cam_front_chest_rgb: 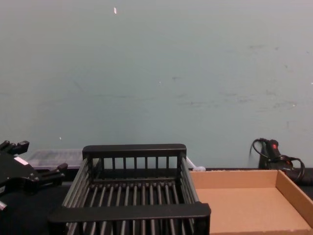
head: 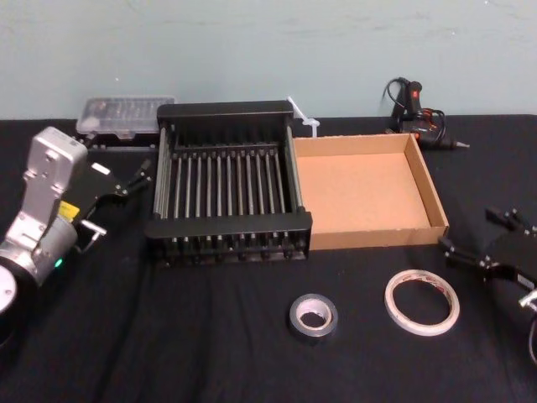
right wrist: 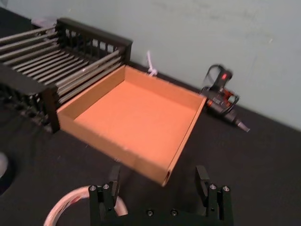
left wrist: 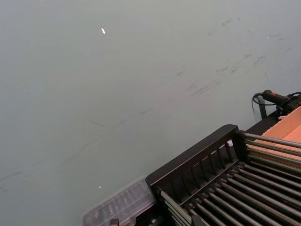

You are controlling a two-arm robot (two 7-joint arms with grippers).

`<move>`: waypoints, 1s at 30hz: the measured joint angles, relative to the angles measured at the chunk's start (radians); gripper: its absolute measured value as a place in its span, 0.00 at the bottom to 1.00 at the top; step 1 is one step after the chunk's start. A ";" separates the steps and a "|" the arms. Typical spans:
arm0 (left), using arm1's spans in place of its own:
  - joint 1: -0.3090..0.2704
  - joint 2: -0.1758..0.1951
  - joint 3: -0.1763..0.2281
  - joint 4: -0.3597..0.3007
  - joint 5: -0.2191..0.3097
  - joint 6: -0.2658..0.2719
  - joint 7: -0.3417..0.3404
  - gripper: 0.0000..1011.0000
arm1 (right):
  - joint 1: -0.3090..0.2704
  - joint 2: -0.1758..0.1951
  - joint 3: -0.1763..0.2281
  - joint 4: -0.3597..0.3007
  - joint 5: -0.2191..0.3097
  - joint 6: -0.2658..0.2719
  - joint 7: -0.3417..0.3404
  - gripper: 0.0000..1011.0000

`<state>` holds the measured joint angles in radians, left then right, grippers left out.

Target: Pick up the white tape and place it into the black box , Pick up the silver tape and place it into the brown box.

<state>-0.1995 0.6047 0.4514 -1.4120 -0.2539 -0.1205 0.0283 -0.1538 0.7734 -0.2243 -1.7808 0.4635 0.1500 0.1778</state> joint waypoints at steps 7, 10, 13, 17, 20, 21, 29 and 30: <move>0.000 0.000 0.000 0.000 0.000 0.000 0.000 0.99 | -0.013 -0.004 0.001 0.001 0.008 0.062 0.032 0.99; 0.000 0.000 0.000 0.000 0.000 0.000 0.000 0.99 | -0.011 -0.008 -0.002 0.006 0.007 0.086 0.042 0.99; 0.000 0.000 0.000 0.000 0.000 0.000 0.000 0.99 | -0.009 -0.012 -0.003 0.009 0.006 0.105 0.051 0.99; 0.000 0.000 0.000 0.000 0.000 0.000 0.000 0.99 | -0.006 -0.021 -0.005 0.016 0.004 0.132 0.067 0.99; 0.000 0.000 0.000 0.000 0.000 0.000 0.000 0.99 | -0.003 -0.029 -0.006 0.021 0.000 0.144 0.075 0.99; 0.000 0.000 0.000 0.000 0.000 0.000 0.000 0.99 | -0.002 -0.031 -0.006 0.022 -0.001 0.146 0.078 0.99; 0.000 0.000 0.000 0.000 0.000 0.000 0.000 0.99 | 0.005 -0.049 -0.004 0.036 -0.014 0.168 0.097 0.99; 0.000 0.000 0.000 0.000 0.000 0.000 0.000 0.99 | 0.006 -0.051 -0.004 0.037 -0.016 0.170 0.099 0.99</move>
<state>-0.1995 0.6047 0.4514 -1.4120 -0.2539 -0.1205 0.0283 -0.1482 0.7223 -0.2281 -1.7440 0.4476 0.3203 0.2767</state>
